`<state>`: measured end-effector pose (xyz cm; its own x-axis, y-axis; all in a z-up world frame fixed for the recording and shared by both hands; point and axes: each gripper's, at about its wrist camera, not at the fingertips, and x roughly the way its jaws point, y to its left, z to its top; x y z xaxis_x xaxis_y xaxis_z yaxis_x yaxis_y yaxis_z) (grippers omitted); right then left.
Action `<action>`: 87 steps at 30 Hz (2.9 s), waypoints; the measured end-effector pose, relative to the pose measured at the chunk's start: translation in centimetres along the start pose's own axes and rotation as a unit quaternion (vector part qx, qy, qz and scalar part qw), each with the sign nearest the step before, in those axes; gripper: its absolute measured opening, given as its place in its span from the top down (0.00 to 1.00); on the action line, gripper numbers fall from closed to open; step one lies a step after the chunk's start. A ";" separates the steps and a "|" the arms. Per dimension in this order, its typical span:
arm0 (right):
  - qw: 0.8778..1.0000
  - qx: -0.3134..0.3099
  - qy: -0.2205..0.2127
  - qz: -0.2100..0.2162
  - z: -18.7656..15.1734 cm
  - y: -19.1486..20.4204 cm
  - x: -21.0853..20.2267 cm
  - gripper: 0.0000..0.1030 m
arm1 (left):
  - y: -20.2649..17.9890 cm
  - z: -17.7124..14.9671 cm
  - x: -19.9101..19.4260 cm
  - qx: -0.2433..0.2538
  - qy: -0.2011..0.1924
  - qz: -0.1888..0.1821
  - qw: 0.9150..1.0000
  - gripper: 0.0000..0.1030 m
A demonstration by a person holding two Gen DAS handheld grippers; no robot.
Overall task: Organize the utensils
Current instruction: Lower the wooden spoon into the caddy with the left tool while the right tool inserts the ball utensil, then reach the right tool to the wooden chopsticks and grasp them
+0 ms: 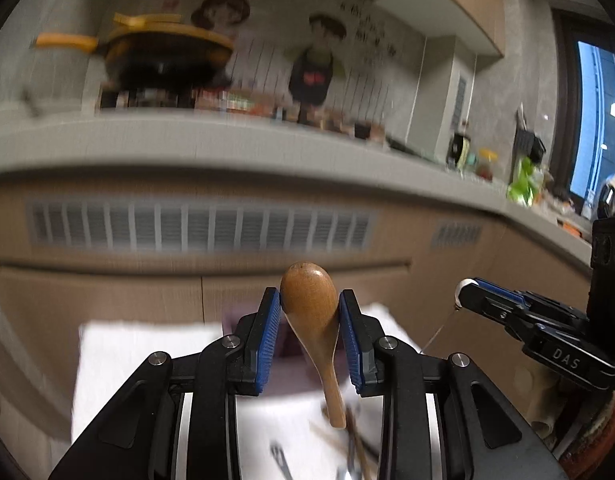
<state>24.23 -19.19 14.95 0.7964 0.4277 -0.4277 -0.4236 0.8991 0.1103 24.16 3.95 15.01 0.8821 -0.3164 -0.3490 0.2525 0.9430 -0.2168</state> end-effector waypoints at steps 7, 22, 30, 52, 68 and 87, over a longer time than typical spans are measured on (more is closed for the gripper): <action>1.000 -0.015 0.017 -0.009 3.2 -0.6 5.9 0.80 | 1.6 2.6 6.2 -0.001 -0.022 0.022 1.000 0.70; 0.988 0.059 0.142 0.021 -2.6 -4.8 15.3 0.74 | 5.4 -2.5 16.1 -0.038 0.063 -0.002 0.997 0.69; 0.993 0.025 0.116 -0.020 -4.2 -4.7 10.7 0.74 | 4.8 -5.3 10.4 -0.026 0.066 0.028 0.997 0.68; 0.959 0.056 0.278 -0.013 -17.5 -2.7 12.1 0.74 | 8.1 -19.7 3.3 -0.090 0.225 0.092 0.966 0.68; 0.967 0.026 0.252 -0.012 -16.5 -1.3 10.7 0.94 | 6.2 -20.3 2.4 -0.077 0.244 0.057 0.965 0.68; 0.970 0.049 0.236 -0.013 -17.6 -3.5 7.4 0.94 | 0.7 -20.9 7.8 -0.021 0.310 0.049 0.949 0.68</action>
<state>24.02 -20.86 -4.36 0.5097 0.3355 -0.7922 -0.3452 0.9232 0.1689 22.86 -0.03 -6.90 0.4937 -0.2399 -0.8359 0.1535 0.9701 -0.1878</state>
